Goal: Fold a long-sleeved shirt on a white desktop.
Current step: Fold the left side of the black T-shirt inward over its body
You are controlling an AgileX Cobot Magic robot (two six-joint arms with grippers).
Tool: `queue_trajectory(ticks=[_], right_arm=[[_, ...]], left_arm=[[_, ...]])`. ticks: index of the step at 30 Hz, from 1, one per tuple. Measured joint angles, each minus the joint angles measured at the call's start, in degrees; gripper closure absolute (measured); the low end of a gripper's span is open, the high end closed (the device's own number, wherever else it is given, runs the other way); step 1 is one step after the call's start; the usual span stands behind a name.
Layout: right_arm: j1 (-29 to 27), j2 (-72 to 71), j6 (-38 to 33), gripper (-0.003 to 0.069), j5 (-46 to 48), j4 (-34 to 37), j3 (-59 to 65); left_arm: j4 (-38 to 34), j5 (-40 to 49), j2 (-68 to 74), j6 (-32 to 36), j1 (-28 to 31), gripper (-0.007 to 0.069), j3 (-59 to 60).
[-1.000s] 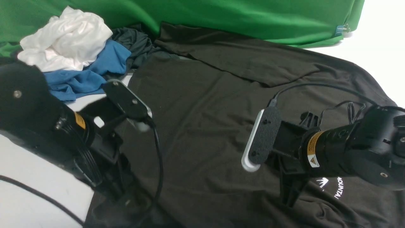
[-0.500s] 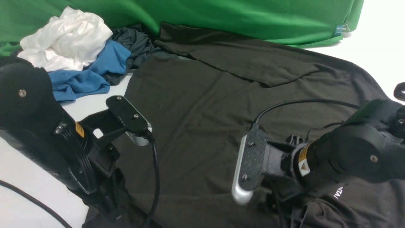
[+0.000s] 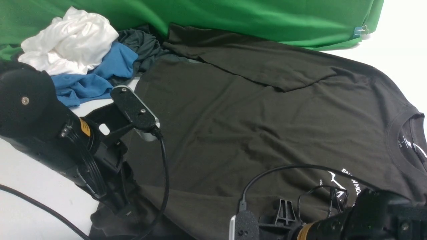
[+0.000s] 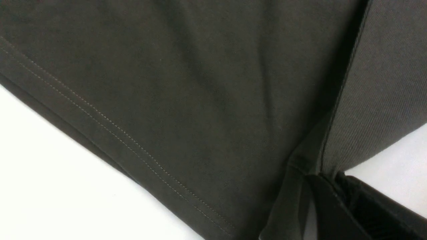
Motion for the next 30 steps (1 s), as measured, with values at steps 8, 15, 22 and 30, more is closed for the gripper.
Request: queue_trajectory(ticks=[8,15,22,30], right_arm=[[0.0,4.8,3.4,0.0214,-7.4,-5.4,2.8],[0.1,4.2,6.2,0.0606,-5.2,-5.9,2.8],[0.1,-4.6,10.7,0.0614,3.6,-6.0,0.4],[0.1,-7.4,10.8,0.0614,11.4,-6.0,-2.2]], left_arm=[[0.0,-0.4,0.0,0.0,0.0,0.0595,0.0],[-0.1,-0.4,0.0,0.0,0.0,0.0595,0.0],[-0.3,-0.4,0.0,0.0,0.0,0.0595,0.0],[-3.3,3.1,0.0,0.0,0.0,0.0595,0.0]])
